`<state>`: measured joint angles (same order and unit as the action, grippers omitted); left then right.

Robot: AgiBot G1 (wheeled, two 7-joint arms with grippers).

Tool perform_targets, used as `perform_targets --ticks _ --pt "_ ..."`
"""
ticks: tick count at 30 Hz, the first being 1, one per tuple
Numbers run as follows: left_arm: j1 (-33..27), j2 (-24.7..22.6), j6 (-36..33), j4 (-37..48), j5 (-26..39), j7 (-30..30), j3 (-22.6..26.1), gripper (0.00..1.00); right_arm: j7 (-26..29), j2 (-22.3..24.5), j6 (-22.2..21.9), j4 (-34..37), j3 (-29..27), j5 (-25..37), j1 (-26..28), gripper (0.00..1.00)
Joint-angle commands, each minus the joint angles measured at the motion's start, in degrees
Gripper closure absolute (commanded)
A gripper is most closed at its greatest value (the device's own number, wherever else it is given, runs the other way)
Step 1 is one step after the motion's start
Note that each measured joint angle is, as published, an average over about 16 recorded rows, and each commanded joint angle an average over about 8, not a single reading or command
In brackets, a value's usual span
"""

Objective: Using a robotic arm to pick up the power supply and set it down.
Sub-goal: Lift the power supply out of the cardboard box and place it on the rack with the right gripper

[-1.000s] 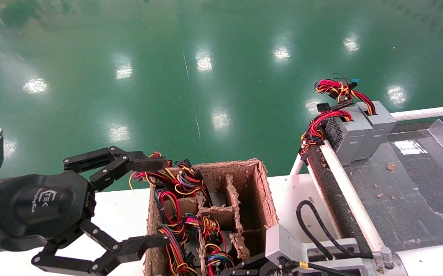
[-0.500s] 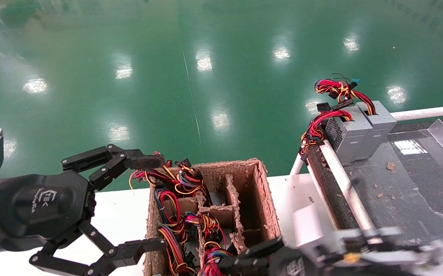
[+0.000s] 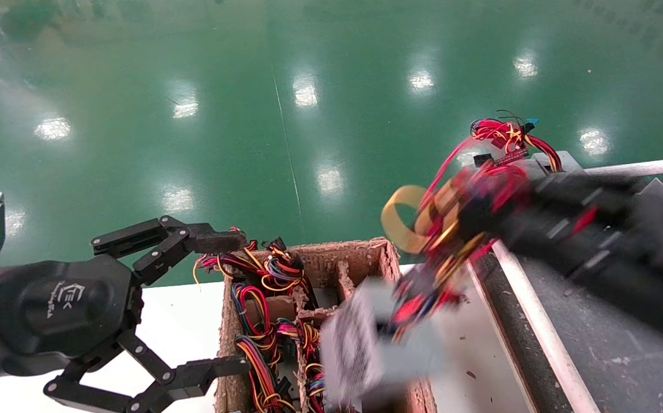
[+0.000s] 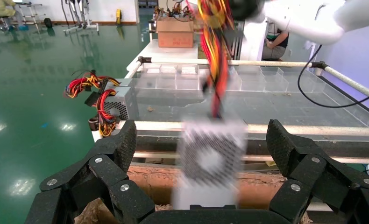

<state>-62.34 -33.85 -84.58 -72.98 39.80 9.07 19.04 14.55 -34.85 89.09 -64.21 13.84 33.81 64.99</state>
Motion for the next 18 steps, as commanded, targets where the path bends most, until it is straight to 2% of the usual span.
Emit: perform_targets --ticks 1,10,18 --pt "0.00 0.00 0.00 0.00 0.00 0.00 0.00 0.00 -0.76 1.44 0.50 1.20 -1.53 -1.77 1.40 1.00" --pt "0.00 0.01 0.01 0.00 -0.01 -0.01 0.02 0.00 -6.22 7.35 -0.11 9.64 -2.12 4.65 9.41 1.00" --pt "-0.01 0.01 0.01 0.00 -0.02 -0.01 0.03 0.00 -13.09 12.95 -1.93 17.07 -1.80 11.48 10.16 1.00"
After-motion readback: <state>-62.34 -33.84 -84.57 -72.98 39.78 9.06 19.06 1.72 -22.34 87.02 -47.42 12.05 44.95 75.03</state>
